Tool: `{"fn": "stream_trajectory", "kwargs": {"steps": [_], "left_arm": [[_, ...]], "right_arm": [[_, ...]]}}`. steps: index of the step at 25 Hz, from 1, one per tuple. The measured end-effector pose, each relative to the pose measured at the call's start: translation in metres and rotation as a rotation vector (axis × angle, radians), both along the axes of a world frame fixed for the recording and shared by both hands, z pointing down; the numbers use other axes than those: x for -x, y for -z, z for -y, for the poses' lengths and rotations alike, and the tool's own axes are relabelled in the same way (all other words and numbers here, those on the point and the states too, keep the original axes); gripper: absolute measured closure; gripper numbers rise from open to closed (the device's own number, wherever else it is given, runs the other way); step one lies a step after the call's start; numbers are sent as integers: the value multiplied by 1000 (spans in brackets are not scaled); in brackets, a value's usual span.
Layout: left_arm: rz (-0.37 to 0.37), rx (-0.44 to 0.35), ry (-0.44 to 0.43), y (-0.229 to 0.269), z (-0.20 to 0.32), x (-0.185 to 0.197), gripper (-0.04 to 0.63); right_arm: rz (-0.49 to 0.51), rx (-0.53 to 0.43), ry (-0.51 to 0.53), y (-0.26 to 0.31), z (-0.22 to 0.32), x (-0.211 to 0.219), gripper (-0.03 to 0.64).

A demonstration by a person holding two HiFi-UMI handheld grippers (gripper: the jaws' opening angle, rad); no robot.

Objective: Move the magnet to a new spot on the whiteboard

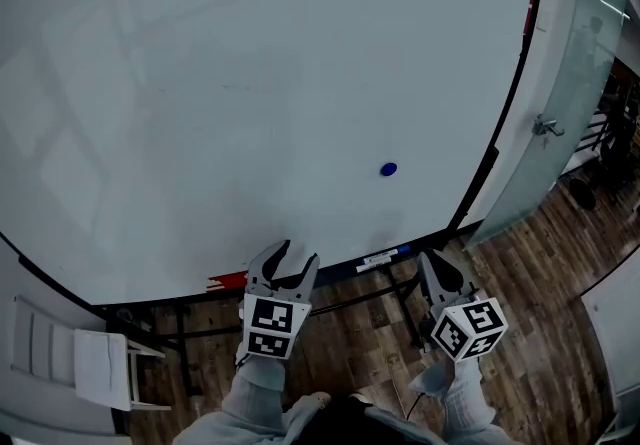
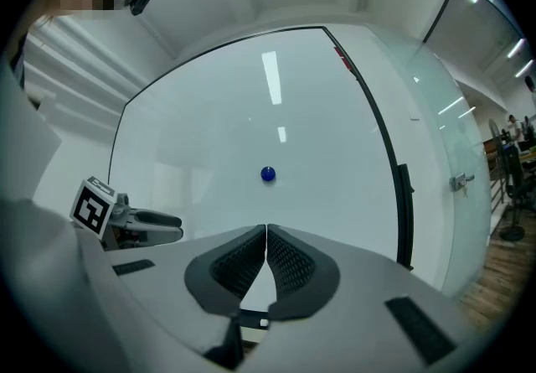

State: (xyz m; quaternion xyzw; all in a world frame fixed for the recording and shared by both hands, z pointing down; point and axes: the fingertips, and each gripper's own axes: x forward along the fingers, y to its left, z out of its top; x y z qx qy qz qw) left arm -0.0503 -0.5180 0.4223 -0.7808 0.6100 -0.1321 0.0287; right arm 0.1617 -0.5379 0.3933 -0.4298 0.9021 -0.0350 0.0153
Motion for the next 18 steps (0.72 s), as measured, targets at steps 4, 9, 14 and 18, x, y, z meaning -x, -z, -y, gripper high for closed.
{"fn": "stream_trajectory", "kwargs": {"steps": [4,9,14,18], "left_arm": [[-128,6,-2,-12,-14,8,403],[-260,17,-19,-23,-29,11,433],[-323,9,-24,-29,-41,15,536],[-357,35,-40,-39,-49,17,577]], "right_arm": [[-7,18,17,-15,-5,9,589],[-28,33,20,-31,-13,16,589],[-22,55,26,-42,-15,22,589],[-44,67,35,-53,-20,27,589]]}}
